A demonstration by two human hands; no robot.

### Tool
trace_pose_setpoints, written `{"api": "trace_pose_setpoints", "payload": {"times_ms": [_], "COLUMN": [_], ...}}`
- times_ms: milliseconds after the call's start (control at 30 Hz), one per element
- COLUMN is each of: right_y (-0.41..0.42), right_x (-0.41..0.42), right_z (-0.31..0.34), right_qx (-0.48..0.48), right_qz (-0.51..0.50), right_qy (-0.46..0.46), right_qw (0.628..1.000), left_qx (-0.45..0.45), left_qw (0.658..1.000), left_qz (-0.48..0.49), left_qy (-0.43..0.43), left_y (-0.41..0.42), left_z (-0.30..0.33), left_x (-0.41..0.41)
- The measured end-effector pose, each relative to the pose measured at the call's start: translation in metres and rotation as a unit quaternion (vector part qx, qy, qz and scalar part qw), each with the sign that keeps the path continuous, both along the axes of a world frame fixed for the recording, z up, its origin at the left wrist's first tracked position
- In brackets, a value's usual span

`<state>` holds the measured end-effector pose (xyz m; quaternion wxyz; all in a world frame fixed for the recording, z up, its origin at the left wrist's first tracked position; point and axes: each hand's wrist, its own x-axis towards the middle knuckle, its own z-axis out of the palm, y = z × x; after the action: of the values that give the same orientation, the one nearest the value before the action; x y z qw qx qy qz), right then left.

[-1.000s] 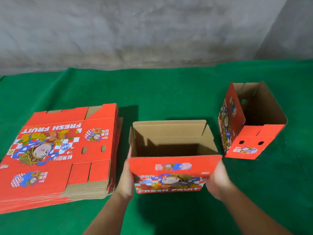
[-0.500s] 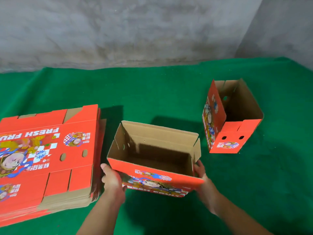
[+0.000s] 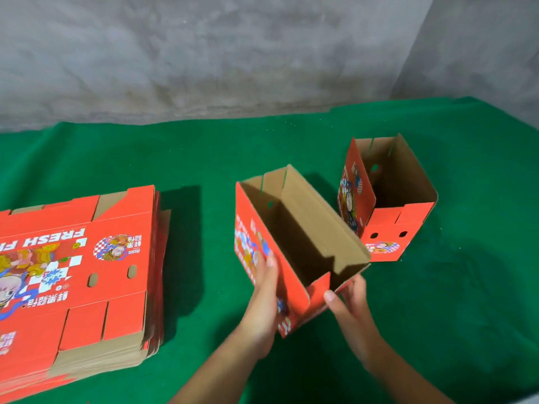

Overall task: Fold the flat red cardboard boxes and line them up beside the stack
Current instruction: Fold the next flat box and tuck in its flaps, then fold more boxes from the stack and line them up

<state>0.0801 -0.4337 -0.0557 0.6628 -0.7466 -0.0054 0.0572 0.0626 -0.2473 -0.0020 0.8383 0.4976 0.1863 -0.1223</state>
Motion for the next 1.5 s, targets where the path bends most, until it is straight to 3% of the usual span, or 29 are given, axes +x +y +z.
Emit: {"api": "trace_pose_setpoints", "payload": {"times_ms": [100, 200, 267, 367, 500, 667, 733, 900, 1000, 1067, 1167, 1267, 1333, 1400, 1433, 1500], "right_y": [-0.001, -0.005, -0.006, -0.004, 0.003, 0.022, 0.025, 0.063, 0.108, 0.144, 0.210, 0.273, 0.306, 0.328, 0.335, 0.344], "right_x": [0.018, 0.043, 0.059, 0.072, 0.088, 0.113, 0.118, 0.105, 0.079, 0.068, 0.049, 0.024, 0.010, 0.003, 0.000, -0.008], "right_z": [0.009, 0.016, 0.011, -0.001, -0.008, 0.002, 0.009, 0.019, 0.029, 0.027, 0.032, 0.040, 0.043, 0.040, 0.038, 0.032], "right_qx": [0.010, 0.000, -0.054, -0.114, -0.015, 0.145, 0.182, 0.184, 0.144, 0.133, 0.047, -0.037, -0.121, -0.275, -0.322, -0.332], "right_qz": [-0.080, -0.138, -0.192, -0.263, -0.236, -0.177, -0.176, -0.281, -0.126, -0.040, 0.102, 0.257, 0.361, 0.459, 0.480, 0.477], "right_qy": [-0.051, -0.089, -0.036, 0.142, 0.106, 0.134, 0.144, 0.116, 0.136, 0.159, 0.149, 0.078, 0.004, -0.050, -0.046, -0.004], "right_qw": [0.995, 0.986, 0.979, 0.947, 0.966, 0.964, 0.957, 0.935, 0.972, 0.977, 0.982, 0.963, 0.925, 0.843, 0.815, 0.813], "left_qx": [0.174, 0.262, 0.212, 0.135, 0.098, 0.186, 0.167, 0.126, 0.135, 0.182, 0.285, 0.454, 0.561, 0.680, 0.726, 0.747], "left_qw": [0.981, 0.963, 0.973, 0.981, 0.981, 0.953, 0.955, 0.977, 0.989, 0.981, 0.947, 0.872, 0.810, 0.727, 0.684, 0.631], "left_qz": [-0.012, -0.037, -0.094, -0.139, -0.167, -0.233, -0.241, -0.173, -0.051, 0.049, 0.127, 0.150, 0.142, 0.089, 0.038, -0.056], "left_qy": [-0.086, -0.041, 0.017, 0.022, -0.013, -0.048, -0.045, -0.016, -0.015, -0.038, -0.078, -0.101, -0.091, -0.022, 0.061, 0.201], "left_y": [-0.014, -0.031, -0.041, -0.056, -0.075, -0.092, -0.090, -0.069, -0.030, 0.017, 0.100, 0.185, 0.243, 0.296, 0.314, 0.325], "left_z": [0.013, 0.018, 0.019, 0.010, 0.004, -0.003, -0.005, -0.006, -0.008, -0.005, 0.008, 0.019, 0.021, 0.009, 0.001, -0.020], "left_x": [0.031, 0.072, 0.095, 0.114, 0.132, 0.160, 0.167, 0.140, 0.106, 0.081, 0.038, -0.002, -0.032, -0.062, -0.077, -0.100]}}
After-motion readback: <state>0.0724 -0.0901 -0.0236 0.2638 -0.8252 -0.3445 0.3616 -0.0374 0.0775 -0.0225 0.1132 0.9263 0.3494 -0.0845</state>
